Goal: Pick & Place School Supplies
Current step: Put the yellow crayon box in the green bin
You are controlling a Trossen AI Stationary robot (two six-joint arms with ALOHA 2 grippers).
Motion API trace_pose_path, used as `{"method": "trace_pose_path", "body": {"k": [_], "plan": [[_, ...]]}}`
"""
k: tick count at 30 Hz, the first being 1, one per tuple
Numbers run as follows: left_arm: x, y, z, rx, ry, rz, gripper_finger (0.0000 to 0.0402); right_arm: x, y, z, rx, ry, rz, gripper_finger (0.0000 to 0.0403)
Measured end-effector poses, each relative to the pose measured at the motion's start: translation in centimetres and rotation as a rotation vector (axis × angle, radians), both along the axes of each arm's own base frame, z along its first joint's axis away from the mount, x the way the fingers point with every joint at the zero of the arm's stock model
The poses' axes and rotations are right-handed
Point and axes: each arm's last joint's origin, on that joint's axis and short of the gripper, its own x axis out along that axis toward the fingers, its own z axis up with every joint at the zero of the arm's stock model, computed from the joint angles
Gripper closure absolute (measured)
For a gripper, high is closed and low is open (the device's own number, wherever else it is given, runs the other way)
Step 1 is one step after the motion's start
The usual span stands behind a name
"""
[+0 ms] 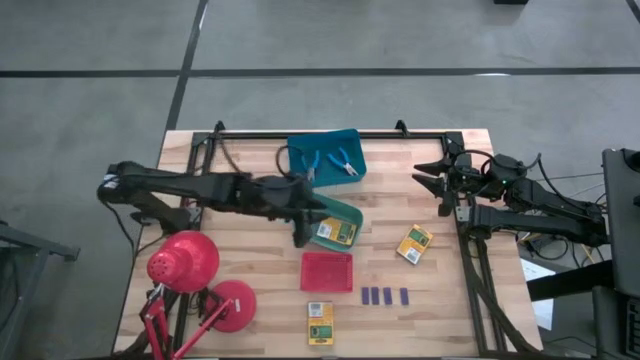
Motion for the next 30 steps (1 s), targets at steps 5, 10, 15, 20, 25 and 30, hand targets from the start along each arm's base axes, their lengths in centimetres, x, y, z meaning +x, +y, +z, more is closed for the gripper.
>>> {"method": "trace_pose_path", "body": {"k": [5, 10, 15, 20, 25, 30], "plan": [[-2.8, 0.2, 2.0, 0.061, -0.029, -0.013, 0.0268, 0.0, 0.0, 0.0, 0.000, 0.000, 0.000, 0.0275], [-5.3, 0.2, 2.6, 0.103, 0.000, -0.032, 0.0268, 0.0, 0.0, 0.0, 0.000, 0.000, 0.000, 0.0275], [-7.3, -0.3, 1.9, 0.127, -0.068, 0.009, 0.0268, 0.0, 0.0, 0.0, 0.000, 0.000, 0.000, 0.0275], [-9.2, -0.3, 0.1, 0.166, -0.152, 0.000, 0.0268, 0.0, 0.0, 0.0, 0.000, 0.000, 0.000, 0.0275], [-11.6, 0.2, -1.7, 0.212, -0.223, -0.034, 0.0268, 0.0, 0.0, 0.0, 0.000, 0.000, 0.000, 0.0275], [-13.8, 0.6, -3.6, 0.211, -0.292, -0.064, 0.0268, 0.0, 0.0, 0.0, 0.000, 0.000, 0.000, 0.0275]]}}
